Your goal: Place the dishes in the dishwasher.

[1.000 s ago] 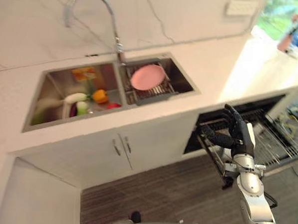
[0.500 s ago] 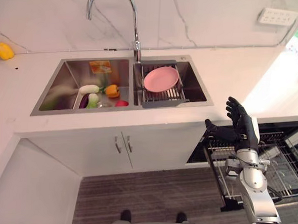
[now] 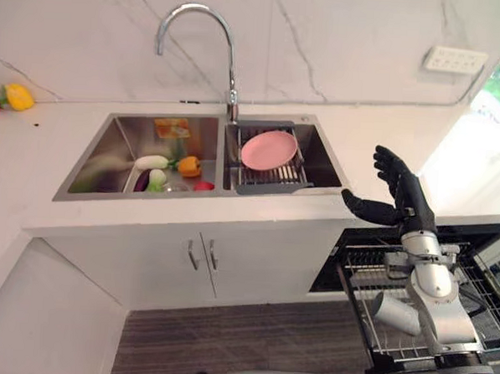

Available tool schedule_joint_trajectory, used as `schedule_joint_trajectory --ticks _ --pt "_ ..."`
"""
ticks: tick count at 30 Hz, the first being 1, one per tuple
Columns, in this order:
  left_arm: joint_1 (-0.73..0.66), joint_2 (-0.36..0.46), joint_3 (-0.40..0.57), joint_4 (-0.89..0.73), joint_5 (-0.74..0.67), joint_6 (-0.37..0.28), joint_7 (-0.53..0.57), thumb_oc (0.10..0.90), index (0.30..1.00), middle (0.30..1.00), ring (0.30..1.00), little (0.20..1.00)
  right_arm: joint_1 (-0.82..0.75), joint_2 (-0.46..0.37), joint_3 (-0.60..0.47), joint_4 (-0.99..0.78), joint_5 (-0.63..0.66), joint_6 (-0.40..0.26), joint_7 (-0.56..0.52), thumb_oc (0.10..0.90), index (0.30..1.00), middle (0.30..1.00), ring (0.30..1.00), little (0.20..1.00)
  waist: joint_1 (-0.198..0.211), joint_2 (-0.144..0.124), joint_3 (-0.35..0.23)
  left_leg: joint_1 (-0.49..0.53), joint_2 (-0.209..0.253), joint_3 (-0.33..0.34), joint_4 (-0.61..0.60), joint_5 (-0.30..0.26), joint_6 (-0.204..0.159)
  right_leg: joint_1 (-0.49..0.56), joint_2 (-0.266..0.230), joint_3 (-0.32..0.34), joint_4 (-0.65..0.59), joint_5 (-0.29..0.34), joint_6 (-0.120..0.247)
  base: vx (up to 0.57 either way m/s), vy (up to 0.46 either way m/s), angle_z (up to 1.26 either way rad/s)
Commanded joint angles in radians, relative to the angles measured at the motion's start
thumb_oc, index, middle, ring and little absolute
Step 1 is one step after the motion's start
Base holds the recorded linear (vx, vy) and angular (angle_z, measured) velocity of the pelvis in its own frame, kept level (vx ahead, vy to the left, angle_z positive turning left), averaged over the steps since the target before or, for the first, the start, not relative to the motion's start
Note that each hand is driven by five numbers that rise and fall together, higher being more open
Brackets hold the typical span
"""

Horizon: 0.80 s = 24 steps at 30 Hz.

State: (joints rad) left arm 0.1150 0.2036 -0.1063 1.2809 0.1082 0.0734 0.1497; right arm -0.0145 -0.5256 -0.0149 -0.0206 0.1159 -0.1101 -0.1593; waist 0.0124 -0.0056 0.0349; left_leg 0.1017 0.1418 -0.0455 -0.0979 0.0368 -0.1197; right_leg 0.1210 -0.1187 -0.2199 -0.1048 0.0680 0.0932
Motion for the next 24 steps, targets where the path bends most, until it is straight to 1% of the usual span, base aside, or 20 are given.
schedule_joint_trajectory --ticks 1,2,4,6,8,12,15,20,21,22,24 --pt "-0.094 -0.009 -0.077 0.021 0.012 -0.045 -0.020 0.800 0.900 0.900 0.900 0.900 -0.210 -0.110 -0.050 -0.005 -0.110 -0.084 -0.068 0.800 0.900 0.900 0.900 0.900 0.039 -0.001 -0.013 0.055 -0.009 0.027 0.011 -0.104 0.027 0.006 -0.047 -0.036 0.018 -0.086 0.034 0.00 -0.006 0.04" --pt "-0.094 -0.010 -0.076 0.020 0.012 -0.045 -0.020 0.800 0.900 0.900 0.900 0.900 -0.215 -0.112 -0.046 -0.001 -0.110 -0.086 -0.070 0.800 0.900 0.900 0.900 0.900 0.038 0.000 -0.013 0.055 -0.008 0.027 0.011 -0.104 0.027 0.006 -0.046 -0.037 0.018 -0.086 0.034 0.00 -0.014 0.03" --pt "-0.089 -0.006 -0.075 0.014 -0.008 -0.045 -0.019 0.800 0.900 0.900 0.900 0.900 -0.302 -0.216 0.015 0.066 -0.192 -0.057 -0.064 0.800 0.900 0.900 0.900 0.900 0.055 -0.007 -0.014 0.048 -0.011 0.022 0.011 -0.100 0.026 0.004 -0.048 -0.046 0.018 -0.081 0.034 0.00 -0.016 0.09" --pt "-0.079 0.002 -0.083 0.019 0.000 -0.048 -0.018 0.800 0.900 0.900 0.900 0.900 -0.357 -0.274 0.063 0.104 -0.234 -0.046 -0.057 0.800 0.900 0.900 0.900 0.900 0.067 -0.012 -0.013 0.044 -0.012 0.019 0.011 -0.099 0.026 0.003 -0.048 -0.050 0.018 -0.078 0.036 0.00 -0.010 0.15" --pt "-0.060 0.017 -0.086 0.032 0.009 -0.047 -0.020 0.800 0.900 0.900 0.900 0.900 -0.430 -0.341 0.140 0.155 -0.289 -0.039 -0.042 0.800 0.900 0.900 0.900 0.900 0.081 -0.018 -0.012 0.039 -0.011 0.014 0.011 -0.098 0.026 0.001 -0.048 -0.055 0.018 -0.076 0.036 0.01 -0.005 0.08" --pt "-0.027 0.034 -0.071 0.073 0.019 -0.051 -0.023 0.800 0.900 0.900 0.900 0.900 -0.567 -0.439 0.309 0.242 -0.389 -0.038 -0.021 0.800 0.900 0.900 0.900 0.900 0.097 -0.021 -0.003 0.033 -0.015 0.010 0.030 -0.108 0.029 0.000 -0.050 -0.057 0.018 -0.073 0.038 0.03 0.007 0.05" --pt "-0.001 0.040 -0.073 0.089 0.018 -0.057 -0.025 0.800 0.900 0.900 0.900 0.900 -0.661 -0.473 0.426 0.309 -0.436 -0.039 -0.013 0.800 0.900 0.900 0.900 0.900 0.116 -0.028 0.006 0.017 -0.024 0.002 0.068 -0.124 0.028 0.000 -0.055 -0.056 0.018 -0.072 0.038 0.01 0.002 0.01" --pt "-0.001 0.037 -0.070 0.089 0.018 -0.057 -0.025 0.800 0.900 0.900 0.900 0.900 -0.671 -0.472 0.435 0.315 -0.436 -0.041 -0.015 0.800 0.900 0.900 0.900 0.900 0.112 -0.026 0.006 0.015 -0.025 0.002 0.071 -0.126 0.029 -0.001 -0.055 -0.056 0.018 -0.072 0.039 0.01 -0.001 0.06" --pt "0.026 0.035 -0.070 0.106 -0.002 -0.061 -0.027 0.800 0.900 0.900 0.900 0.900 -0.753 -0.473 0.529 0.420 -0.456 -0.024 -0.012 0.800 0.900 0.900 0.900 0.900 0.138 -0.035 0.013 0.004 -0.032 -0.005 0.108 -0.144 0.028 0.008 -0.056 -0.059 0.018 -0.075 0.036 0.07 0.003 0.04" --pt "0.030 0.030 -0.065 0.109 -0.009 -0.063 -0.026 0.800 0.900 0.900 0.900 0.900 -0.779 -0.471 0.554 0.447 -0.460 -0.022 -0.011 0.800 0.900 0.900 0.900 0.900 0.138 -0.038 0.013 -0.006 -0.038 -0.009 0.113 -0.141 0.029 0.004 -0.059 -0.062 0.018 -0.073 0.037 0.08 0.002 0.05" --pt "0.042 0.022 -0.052 0.116 -0.043 -0.064 -0.021 0.800 0.900 0.900 0.900 0.900 -0.832 -0.467 0.606 0.528 -0.461 -0.008 -0.007 0.800 0.900 0.900 0.900 0.900 0.151 -0.046 0.017 -0.016 -0.042 -0.014 0.119 -0.144 0.029 0.002 -0.060 -0.067 0.018 -0.074 0.037 0.06 0.002 0.04"
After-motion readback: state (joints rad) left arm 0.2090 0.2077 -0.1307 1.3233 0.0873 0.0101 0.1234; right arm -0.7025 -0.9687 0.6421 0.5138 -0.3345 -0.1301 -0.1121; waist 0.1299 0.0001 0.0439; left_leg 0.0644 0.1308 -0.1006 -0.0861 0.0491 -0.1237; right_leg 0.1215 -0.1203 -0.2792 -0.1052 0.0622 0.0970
